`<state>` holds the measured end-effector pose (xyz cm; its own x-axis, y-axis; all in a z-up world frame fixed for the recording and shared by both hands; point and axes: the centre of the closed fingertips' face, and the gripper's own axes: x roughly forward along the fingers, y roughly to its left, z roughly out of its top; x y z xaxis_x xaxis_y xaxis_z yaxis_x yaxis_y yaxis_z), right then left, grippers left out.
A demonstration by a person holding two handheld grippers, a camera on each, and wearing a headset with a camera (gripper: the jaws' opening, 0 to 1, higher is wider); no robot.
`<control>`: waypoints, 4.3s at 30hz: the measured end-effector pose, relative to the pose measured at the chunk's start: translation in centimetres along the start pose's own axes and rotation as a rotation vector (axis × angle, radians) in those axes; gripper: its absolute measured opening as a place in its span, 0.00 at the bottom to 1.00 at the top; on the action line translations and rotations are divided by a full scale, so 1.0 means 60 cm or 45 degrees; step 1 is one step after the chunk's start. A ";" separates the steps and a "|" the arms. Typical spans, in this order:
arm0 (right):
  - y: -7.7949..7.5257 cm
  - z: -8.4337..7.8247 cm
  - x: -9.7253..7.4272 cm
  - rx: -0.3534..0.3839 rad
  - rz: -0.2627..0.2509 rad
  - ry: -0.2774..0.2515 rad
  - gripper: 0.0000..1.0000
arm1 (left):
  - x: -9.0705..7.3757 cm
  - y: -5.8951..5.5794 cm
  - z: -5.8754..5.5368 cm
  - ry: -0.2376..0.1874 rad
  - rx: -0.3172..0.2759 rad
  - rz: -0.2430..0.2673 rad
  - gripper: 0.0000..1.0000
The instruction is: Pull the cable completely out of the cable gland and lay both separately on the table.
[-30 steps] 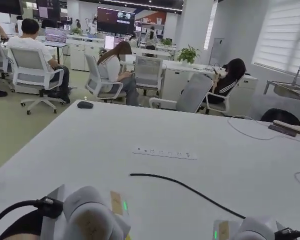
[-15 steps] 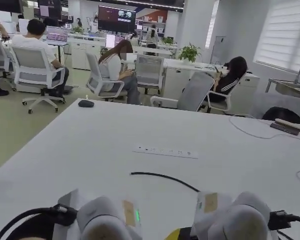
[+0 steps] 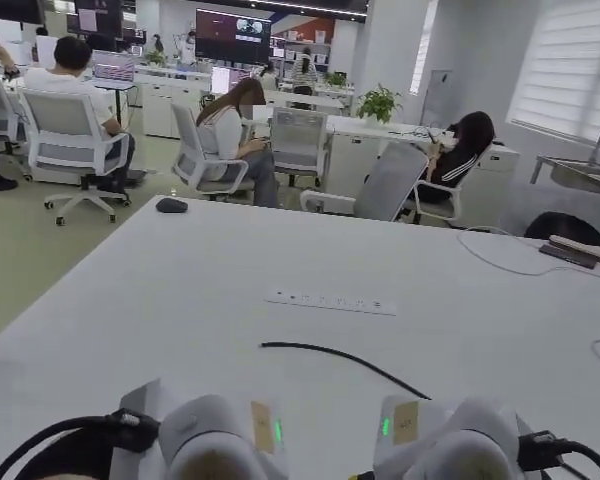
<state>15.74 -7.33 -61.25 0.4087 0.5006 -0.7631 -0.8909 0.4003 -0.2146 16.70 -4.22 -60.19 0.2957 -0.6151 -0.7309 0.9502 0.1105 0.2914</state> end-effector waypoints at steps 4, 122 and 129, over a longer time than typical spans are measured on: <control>0.000 -0.012 -0.004 0.026 0.002 0.004 0.03 | -0.005 0.004 -0.003 -0.006 -0.018 0.005 0.17; -0.510 -0.174 -0.003 0.270 -0.638 0.248 0.05 | -0.088 0.071 -0.096 0.080 -0.162 0.291 0.17; -0.516 -0.207 -0.044 0.453 -0.697 0.260 0.15 | -0.101 0.060 -0.112 0.084 -0.214 0.282 0.17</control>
<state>39.77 -30.56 -60.15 0.7052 0.0135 -0.7089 -0.4330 0.7999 -0.4155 18.97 5.15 -58.82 0.4982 -0.5098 -0.7013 0.8632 0.3676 0.3459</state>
